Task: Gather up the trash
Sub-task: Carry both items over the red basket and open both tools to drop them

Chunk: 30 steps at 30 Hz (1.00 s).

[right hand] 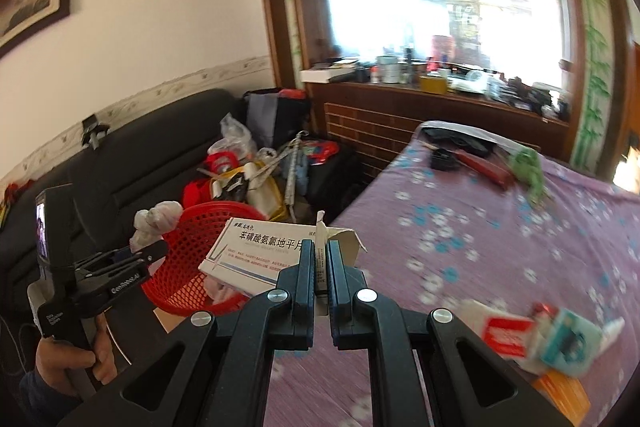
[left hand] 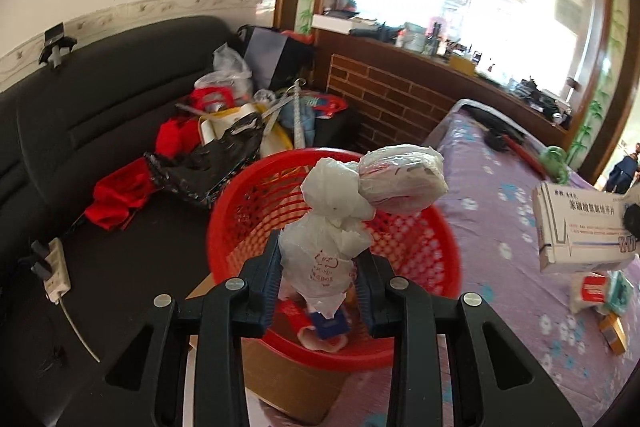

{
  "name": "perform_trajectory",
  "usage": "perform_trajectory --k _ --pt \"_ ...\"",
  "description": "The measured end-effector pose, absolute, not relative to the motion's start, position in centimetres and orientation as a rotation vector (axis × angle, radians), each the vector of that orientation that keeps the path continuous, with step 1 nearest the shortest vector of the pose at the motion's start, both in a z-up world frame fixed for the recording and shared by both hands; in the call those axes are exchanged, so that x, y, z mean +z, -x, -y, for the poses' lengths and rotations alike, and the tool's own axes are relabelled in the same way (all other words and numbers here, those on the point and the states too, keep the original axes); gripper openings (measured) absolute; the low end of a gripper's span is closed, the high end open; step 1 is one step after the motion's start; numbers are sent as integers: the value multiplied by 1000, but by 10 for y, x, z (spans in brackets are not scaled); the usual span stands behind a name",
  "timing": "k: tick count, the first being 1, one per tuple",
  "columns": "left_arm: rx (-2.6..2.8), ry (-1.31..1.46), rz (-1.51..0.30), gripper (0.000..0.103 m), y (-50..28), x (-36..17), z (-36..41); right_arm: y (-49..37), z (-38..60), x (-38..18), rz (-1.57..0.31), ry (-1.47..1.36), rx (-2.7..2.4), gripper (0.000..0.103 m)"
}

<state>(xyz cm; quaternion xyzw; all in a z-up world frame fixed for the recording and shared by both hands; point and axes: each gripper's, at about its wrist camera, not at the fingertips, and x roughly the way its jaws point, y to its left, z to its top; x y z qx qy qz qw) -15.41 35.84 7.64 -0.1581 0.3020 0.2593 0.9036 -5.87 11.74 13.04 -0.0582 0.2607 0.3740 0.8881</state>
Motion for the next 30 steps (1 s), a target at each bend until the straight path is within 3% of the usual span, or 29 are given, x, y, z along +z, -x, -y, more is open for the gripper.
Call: perform_trajectory --k 7,9,11,14,25,30 --pt "540 349 -647 31 137 66 -379 48 -185 116 -549 212 794 7" --pt "537 355 -644 41 135 65 -381 45 -199 112 -554 235 794 7" --pt "535 376 -637 62 135 64 -384 41 -215 107 -570 244 809 8" --pt "535 382 -625 62 137 67 -384 37 -223 105 -578 245 813 15" --pt "435 340 -602 65 146 76 -332 53 -132 103 -607 123 774 16" --pt "351 283 -636 66 134 72 -287 60 -76 87 -653 76 713 22"
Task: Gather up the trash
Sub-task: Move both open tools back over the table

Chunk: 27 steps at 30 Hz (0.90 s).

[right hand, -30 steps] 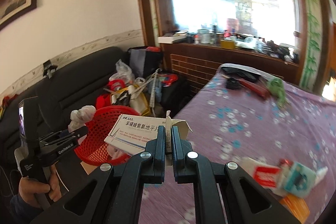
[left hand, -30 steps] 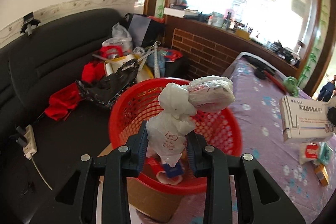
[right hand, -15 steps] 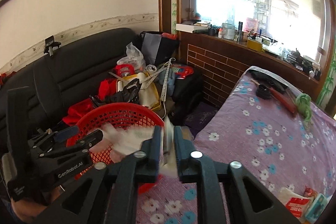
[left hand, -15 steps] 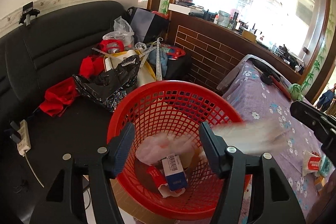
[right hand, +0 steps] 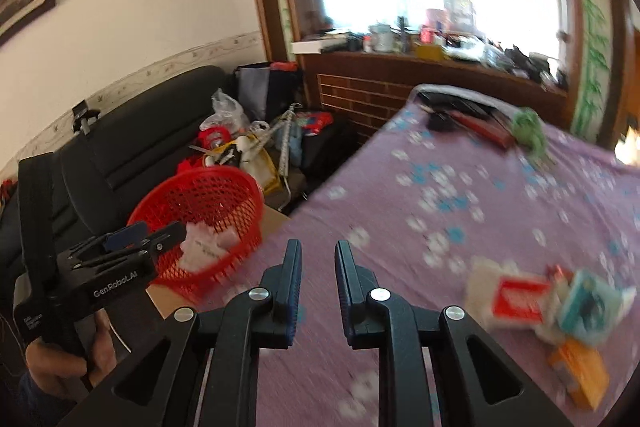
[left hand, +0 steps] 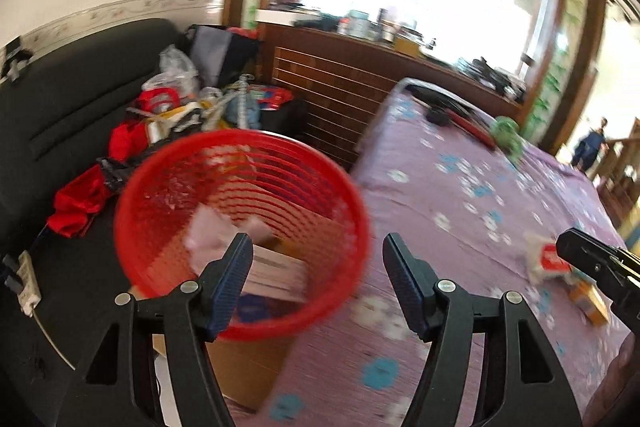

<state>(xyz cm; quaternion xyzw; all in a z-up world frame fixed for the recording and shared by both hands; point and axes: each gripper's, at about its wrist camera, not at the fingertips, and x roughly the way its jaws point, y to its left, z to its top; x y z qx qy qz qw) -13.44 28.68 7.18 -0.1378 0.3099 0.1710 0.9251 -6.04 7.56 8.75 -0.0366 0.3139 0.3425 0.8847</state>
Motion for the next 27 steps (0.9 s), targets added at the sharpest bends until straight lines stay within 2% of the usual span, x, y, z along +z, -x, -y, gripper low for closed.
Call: perform_trajectory --k 4,11,13,16,22,27 --pt "276 238 -670 67 123 66 -249 57 -23 82 -661 19 626 33" --pt "173 149 -713 68 108 62 -192 17 86 87 -648 -129 410 33" --pt "155 131 -716 68 105 63 -181 1 110 88 -642 -142 350 39" --pt "133 113 -722 69 104 62 -168 -24 135 85 -671 -185 322 40" --pt "111 88 -738 69 100 61 -152 -67 143 61 -792 -209 384 40" --pt "109 80 -747 69 97 60 -148 -38 128 56 -837 -171 556 40"
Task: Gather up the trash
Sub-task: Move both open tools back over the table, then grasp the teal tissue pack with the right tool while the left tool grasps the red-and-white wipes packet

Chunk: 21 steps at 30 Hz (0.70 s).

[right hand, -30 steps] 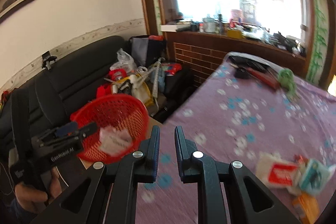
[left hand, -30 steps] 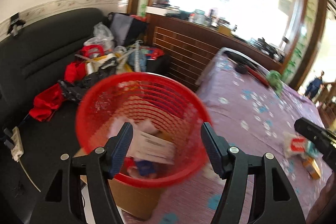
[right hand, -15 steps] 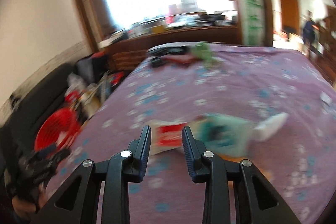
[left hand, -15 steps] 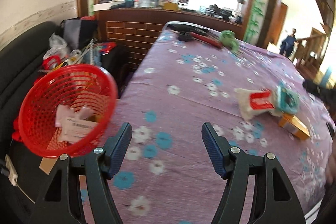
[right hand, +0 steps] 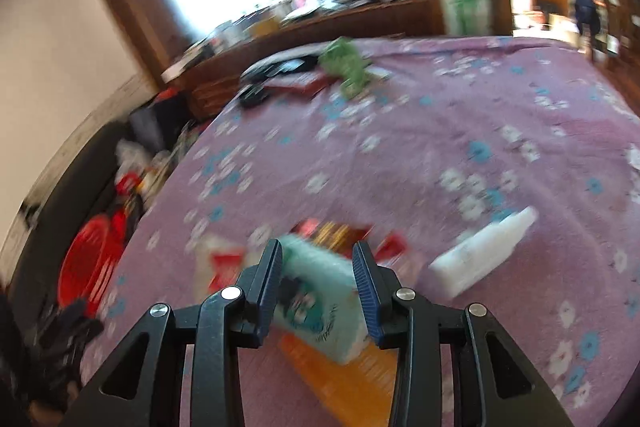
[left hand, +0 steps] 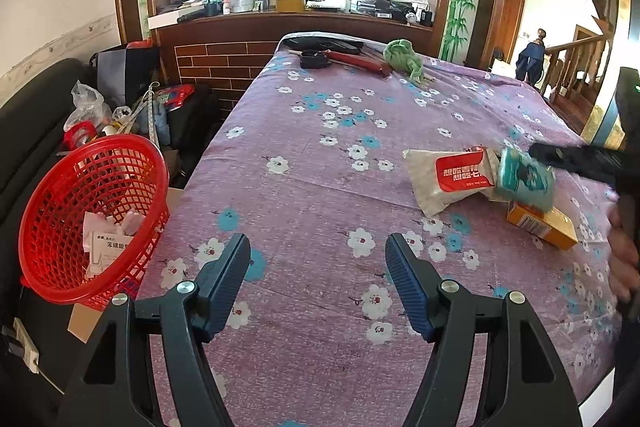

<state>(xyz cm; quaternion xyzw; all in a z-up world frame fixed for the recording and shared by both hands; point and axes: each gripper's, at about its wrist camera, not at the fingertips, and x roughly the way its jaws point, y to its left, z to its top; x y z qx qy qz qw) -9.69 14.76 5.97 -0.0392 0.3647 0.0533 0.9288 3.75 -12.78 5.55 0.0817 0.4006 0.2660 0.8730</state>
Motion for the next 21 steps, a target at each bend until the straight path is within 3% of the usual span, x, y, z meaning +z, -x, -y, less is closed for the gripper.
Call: perform_trajectory --k 4,9,11,13,19,21 --pt "108 84 -750 69 95 59 -146 8 105 53 -865 -79 756 40" --pt "94 83 -758 69 92 57 -141 31 106 63 -736 60 626 41" --pt "84 75 -759 69 94 57 -137 26 108 64 -698 119 547 67" --pt "77 62 -761 69 95 56 -134 20 108 61 -711 138 568 78" --pt "82 70 -762 70 96 55 -137 10 91 43 -774 224 593 76" --pt "81 70 -764 70 96 54 -138 6 87 36 -790 258 587 71"
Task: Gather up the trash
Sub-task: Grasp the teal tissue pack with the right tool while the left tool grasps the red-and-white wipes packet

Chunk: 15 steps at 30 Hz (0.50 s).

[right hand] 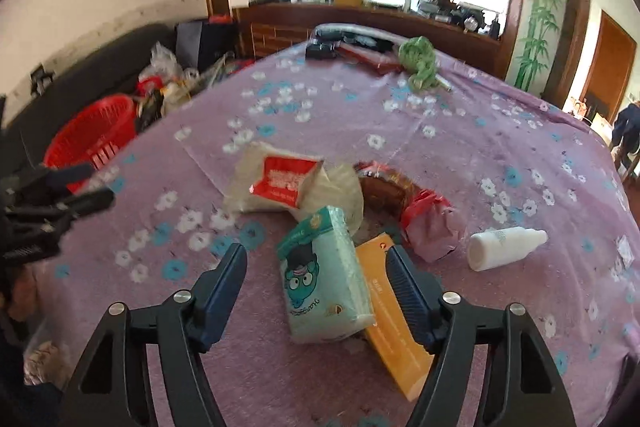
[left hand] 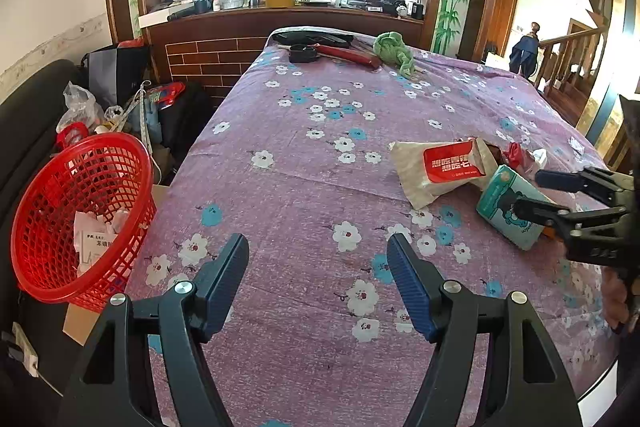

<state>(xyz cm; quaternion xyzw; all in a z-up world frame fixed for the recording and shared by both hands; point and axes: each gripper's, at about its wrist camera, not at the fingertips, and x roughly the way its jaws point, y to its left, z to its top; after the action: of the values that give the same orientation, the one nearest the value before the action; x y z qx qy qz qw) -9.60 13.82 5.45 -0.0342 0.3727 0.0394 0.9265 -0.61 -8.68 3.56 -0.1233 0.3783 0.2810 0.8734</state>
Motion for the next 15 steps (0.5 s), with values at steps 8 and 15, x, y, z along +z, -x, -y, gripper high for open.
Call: perform_trajectory --k 8,15 --pt "56 56 -771 73 94 56 -135 23 71 25 -810 355 609 15" --pt "-71 11 -770 79 77 75 -113 31 108 40 -756 94 631 12"
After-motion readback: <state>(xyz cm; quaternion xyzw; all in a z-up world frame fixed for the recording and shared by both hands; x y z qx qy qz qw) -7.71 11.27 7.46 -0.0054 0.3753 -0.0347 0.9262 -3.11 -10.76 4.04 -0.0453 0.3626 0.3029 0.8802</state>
